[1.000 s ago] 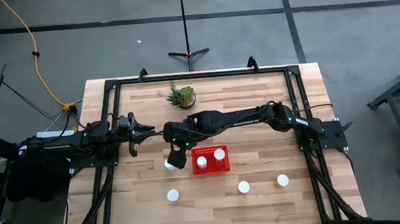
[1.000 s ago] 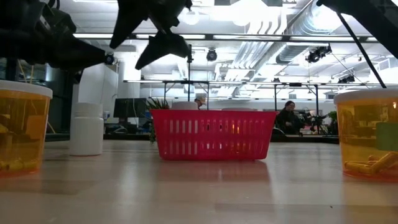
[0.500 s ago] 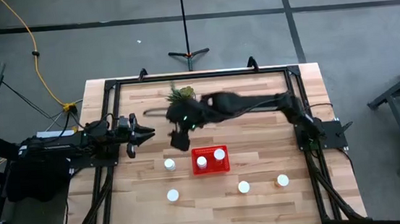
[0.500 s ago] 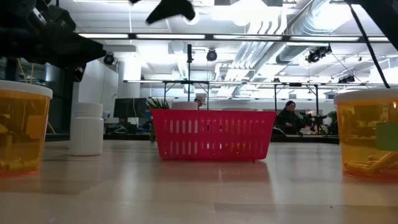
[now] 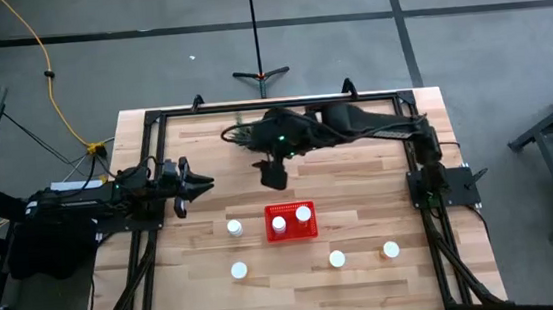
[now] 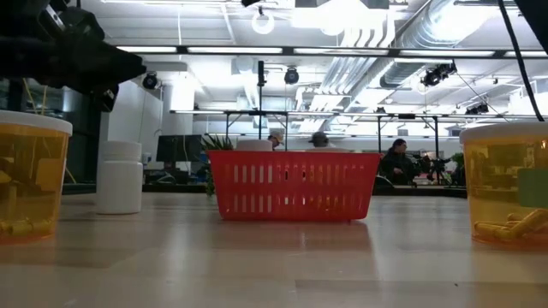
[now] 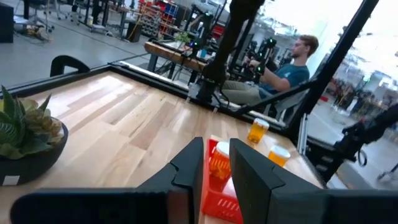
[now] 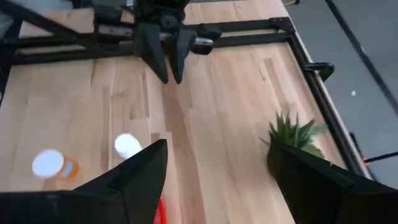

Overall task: Pick and place pill bottles into a basket
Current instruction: Put the orange pill bottle into the red bin

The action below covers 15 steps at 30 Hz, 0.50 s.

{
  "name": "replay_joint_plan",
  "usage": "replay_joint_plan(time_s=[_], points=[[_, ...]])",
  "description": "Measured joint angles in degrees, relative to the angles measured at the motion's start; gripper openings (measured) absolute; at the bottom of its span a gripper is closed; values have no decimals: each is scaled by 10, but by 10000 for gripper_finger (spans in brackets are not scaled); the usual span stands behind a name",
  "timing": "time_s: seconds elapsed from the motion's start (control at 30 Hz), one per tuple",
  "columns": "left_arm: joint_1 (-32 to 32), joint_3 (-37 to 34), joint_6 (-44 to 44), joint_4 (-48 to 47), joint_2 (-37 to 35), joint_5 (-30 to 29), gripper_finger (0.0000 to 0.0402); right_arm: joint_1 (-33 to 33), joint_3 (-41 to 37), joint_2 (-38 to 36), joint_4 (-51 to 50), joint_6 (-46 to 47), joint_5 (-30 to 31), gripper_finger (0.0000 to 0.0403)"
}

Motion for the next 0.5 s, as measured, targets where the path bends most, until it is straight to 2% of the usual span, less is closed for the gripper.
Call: replay_joint_plan(time_s=[0.33, 0.5], points=[[0, 0, -13, 35, 0, -15, 115, -20, -4, -101, -98, -69, -17, 273], [0, 0, -28, 38, 0, -15, 115, -38, -57, -181, -100, -64, -19, 273]])
